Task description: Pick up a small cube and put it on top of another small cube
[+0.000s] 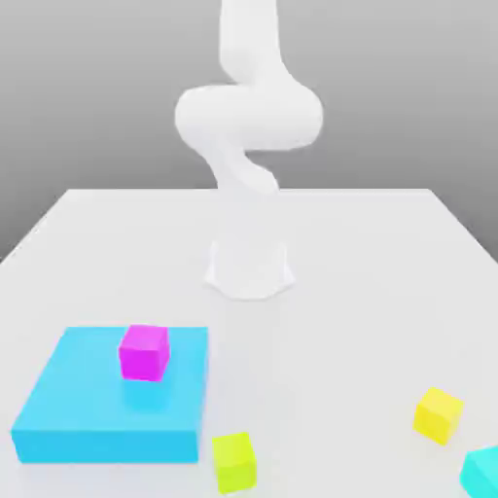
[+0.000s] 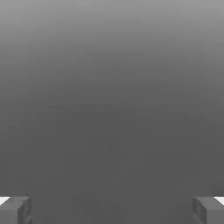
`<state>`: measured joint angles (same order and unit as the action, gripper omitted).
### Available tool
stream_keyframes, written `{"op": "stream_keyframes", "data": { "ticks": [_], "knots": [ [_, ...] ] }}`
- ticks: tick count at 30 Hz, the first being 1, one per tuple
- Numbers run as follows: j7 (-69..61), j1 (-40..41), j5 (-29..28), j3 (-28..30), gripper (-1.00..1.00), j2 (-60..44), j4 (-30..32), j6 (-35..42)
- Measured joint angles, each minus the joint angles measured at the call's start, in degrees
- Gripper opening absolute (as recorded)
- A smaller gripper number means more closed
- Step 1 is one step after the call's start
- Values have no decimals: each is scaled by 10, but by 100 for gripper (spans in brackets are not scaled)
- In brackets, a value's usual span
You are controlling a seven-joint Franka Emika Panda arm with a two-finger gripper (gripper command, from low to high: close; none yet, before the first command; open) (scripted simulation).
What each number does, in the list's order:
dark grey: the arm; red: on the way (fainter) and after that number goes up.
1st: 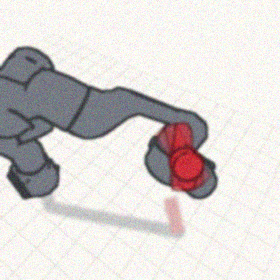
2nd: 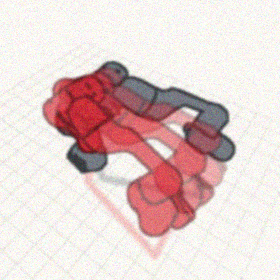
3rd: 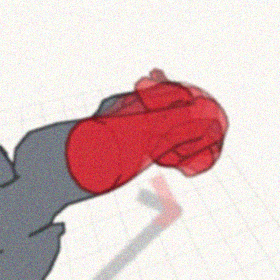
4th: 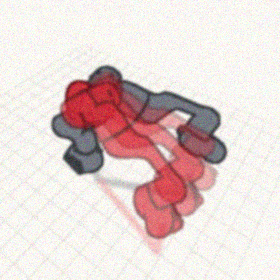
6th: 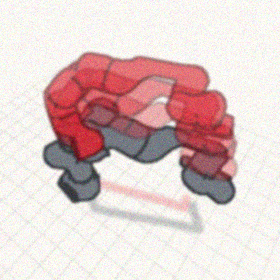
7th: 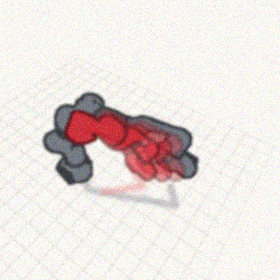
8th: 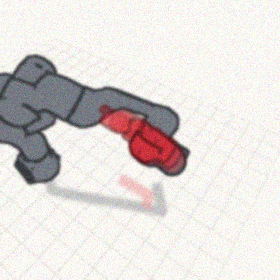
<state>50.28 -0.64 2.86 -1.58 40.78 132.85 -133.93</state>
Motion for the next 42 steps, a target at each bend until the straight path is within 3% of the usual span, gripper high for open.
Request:
{"op": "stream_keyframes", "data": {
  "ticks": [7,15,22,26,31,32,38,42],
  "knots": [
    [142,-16,60,-64,0,-142,30,-59],
    [350,-32,60,-153,0,-302,64,-130],
    [598,-85,-35,-184,0,-449,96,-196],
    [753,-144,-112,-150,0,-532,110,-229],
    [823,-200,-177,-89,0,-635,94,-302],
    [829,-208,-183,-80,-100,-649,90,-313],
    [831,-212,-187,-76,-100,-657,89,-320],
    [807,-191,-155,-104,-100,-600,102,-277]
  ]
}}
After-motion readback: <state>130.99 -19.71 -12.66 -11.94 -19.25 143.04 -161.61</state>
